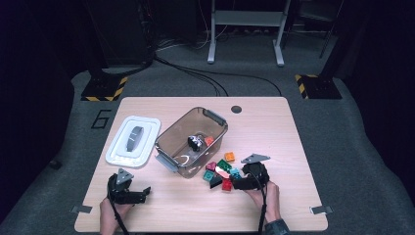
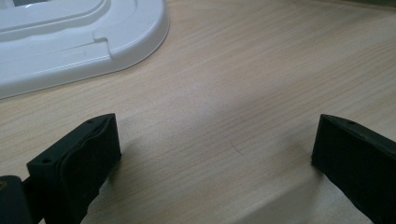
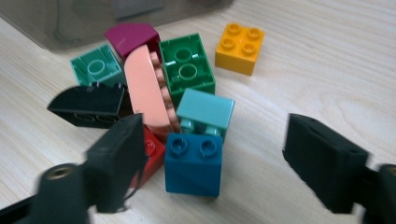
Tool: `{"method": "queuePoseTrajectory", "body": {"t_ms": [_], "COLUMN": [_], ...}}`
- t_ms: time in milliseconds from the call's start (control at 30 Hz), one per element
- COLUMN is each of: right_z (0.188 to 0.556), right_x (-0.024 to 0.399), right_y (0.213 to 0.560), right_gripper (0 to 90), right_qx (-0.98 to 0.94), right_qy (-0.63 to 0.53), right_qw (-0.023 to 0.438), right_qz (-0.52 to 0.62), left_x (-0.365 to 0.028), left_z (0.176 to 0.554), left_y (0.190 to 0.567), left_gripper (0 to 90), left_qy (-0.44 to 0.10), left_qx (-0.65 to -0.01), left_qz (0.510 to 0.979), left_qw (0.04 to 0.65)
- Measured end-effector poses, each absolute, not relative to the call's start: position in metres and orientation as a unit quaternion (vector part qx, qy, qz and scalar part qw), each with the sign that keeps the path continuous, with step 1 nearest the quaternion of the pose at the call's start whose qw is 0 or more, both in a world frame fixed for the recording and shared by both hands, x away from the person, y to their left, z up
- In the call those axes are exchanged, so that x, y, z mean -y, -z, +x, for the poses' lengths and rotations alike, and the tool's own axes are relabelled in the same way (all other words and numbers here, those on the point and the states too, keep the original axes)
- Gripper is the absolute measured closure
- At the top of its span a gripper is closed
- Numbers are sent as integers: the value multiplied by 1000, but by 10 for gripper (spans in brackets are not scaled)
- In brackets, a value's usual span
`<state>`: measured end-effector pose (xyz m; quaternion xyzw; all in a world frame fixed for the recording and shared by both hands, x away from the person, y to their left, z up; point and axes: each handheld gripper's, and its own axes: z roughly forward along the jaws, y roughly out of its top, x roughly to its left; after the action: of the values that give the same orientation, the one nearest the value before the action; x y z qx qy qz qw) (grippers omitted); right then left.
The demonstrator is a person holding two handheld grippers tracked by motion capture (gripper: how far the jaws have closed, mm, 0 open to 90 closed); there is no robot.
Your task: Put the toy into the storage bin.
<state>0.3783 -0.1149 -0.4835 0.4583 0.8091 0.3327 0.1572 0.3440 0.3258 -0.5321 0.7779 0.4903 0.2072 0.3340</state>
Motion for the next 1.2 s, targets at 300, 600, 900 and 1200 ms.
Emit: {"method": "queuePoseTrajectory", "body": {"t_ms": [300,600,900,1200], "right_z": [369,367,368,373], "right_x": [116,117,126,138], "right_y": [499,507,501,491], "right_gripper": [422,581,584,584], "right_qx": [-809,-802,-791,-784], "right_qy": [-338,-330,-342,-356], "right_qw": [154,166,173,169], "right_qz": [455,469,476,480], "left_x": [-326,-326,-326,-326], "left_z": [344,344,344,344], "left_y": [532,532,532,532], "left_gripper": [9,9,9,10], "left_qy": [-207,-207,-208,-208], "left_qx": [-490,-490,-490,-491], "left_qz": [778,778,778,778], "left_qw": [334,334,334,333]}}
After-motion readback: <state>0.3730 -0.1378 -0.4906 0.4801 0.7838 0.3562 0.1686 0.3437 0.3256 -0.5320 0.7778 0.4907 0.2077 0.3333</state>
